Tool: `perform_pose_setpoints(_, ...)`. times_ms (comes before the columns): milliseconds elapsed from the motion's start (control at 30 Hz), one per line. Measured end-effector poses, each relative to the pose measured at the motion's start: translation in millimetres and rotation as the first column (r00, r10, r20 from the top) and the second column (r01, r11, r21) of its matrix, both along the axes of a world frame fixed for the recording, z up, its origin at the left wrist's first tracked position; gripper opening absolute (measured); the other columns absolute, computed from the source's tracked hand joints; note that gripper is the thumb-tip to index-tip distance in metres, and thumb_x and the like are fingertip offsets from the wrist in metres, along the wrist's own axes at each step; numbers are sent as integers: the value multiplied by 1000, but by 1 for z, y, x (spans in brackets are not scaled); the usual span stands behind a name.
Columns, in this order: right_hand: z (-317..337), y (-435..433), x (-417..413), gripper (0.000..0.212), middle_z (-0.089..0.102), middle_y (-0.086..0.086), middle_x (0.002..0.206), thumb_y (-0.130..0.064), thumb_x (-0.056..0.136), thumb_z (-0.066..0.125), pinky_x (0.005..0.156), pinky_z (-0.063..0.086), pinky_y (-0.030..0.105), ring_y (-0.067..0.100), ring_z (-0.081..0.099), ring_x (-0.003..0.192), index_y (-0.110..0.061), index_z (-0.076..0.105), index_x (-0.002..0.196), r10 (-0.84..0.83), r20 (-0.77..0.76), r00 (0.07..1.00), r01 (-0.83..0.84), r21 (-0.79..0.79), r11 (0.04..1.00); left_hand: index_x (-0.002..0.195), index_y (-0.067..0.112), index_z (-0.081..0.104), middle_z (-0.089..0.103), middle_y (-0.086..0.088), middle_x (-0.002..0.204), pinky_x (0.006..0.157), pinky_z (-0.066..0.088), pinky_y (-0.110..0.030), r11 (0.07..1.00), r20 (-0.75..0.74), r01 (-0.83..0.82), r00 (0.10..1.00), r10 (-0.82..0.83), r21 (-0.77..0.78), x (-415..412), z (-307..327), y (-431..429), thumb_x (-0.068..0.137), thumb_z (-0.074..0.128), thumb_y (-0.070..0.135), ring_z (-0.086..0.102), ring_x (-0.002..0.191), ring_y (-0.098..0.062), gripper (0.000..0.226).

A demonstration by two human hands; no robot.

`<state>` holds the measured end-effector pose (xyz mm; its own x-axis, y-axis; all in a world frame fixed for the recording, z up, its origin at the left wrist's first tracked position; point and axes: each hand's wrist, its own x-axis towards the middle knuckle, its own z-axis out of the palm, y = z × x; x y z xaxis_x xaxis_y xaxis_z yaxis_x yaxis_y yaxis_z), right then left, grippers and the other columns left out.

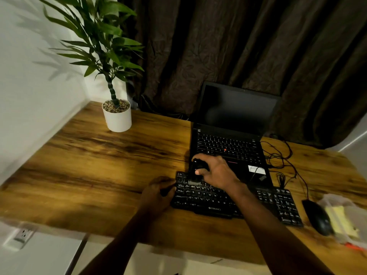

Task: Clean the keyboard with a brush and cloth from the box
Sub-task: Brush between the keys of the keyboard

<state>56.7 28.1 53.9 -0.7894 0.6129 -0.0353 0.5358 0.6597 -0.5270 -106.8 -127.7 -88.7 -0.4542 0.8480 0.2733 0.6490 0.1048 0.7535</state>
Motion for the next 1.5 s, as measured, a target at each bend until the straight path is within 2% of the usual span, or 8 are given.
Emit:
perform_pose_setpoints(233,1,19,20,48,67,0,110,-22,87,73,89,57,43,19,63,99,-46,54,124,-49,111,993,42,60,997,111,26,75,67,14,113,83,45,-11,999,-30,-9,999,10,52,1,1,0,86,55,49,59,102,3,40)
perform_pose_setpoints(433,-3,-1,-8,43,67,1,109,-22,88,71,84,60,42,18,65,97,-44,56,122,10,36,999,-10,-2,1000,114,28,74,65,16,115,86,50,-19,999,-14,-16,1000,16,35,2,1,-1,85,54,52,61,103,1,42)
perform_pose_setpoints(633,3,-1,-3,44,70,-1,108,-16,90,71,82,61,37,14,67,94,-37,59,126,8,27,1000,-9,8,1000,117,27,72,59,19,115,84,34,2,1000,-14,-15,1000,15,3,2,5,-2,89,66,35,51,102,9,30)
perform_pose_setpoints(800,11,-6,-4,47,70,2,111,-16,91,70,91,53,31,16,65,98,-32,57,133,11,153,988,-37,170,985,117,32,71,62,16,118,85,37,-3,1000,12,-15,1000,15,-19,1,3,-2,88,66,38,56,104,4,30)
perform_pose_setpoints(967,-5,-20,-34,48,69,3,112,-26,88,70,93,56,40,22,65,102,-43,54,130,16,81,997,-22,75,997,119,33,70,59,20,120,86,42,-7,999,14,-34,999,34,-30,2,1,-2,89,66,40,55,105,5,31)
perform_pose_setpoints(1067,-11,-15,-36,49,67,2,113,-31,88,69,92,57,42,23,63,103,-47,50,130,0,32,999,-1,38,999,119,34,70,61,17,123,88,51,-18,999,9,-34,999,34,-17,2,-2,-1,87,57,50,58,108,1,37)
perform_pose_setpoints(1300,-13,4,-19,54,64,7,119,-30,90,69,95,53,41,23,61,106,-46,45,136,-14,171,985,-23,209,978,117,36,70,62,18,121,88,54,-28,999,0,-49,999,49,-15,1,-3,0,86,57,51,59,108,1,36)
perform_pose_setpoints(1500,-15,-14,-43,48,64,3,116,-34,88,67,89,57,47,25,61,106,-50,48,129,15,32,999,-16,19,1000,118,35,70,61,16,124,87,54,-27,999,-23,-43,999,43,-9,2,-1,-1,87,56,51,58,108,-1,37)
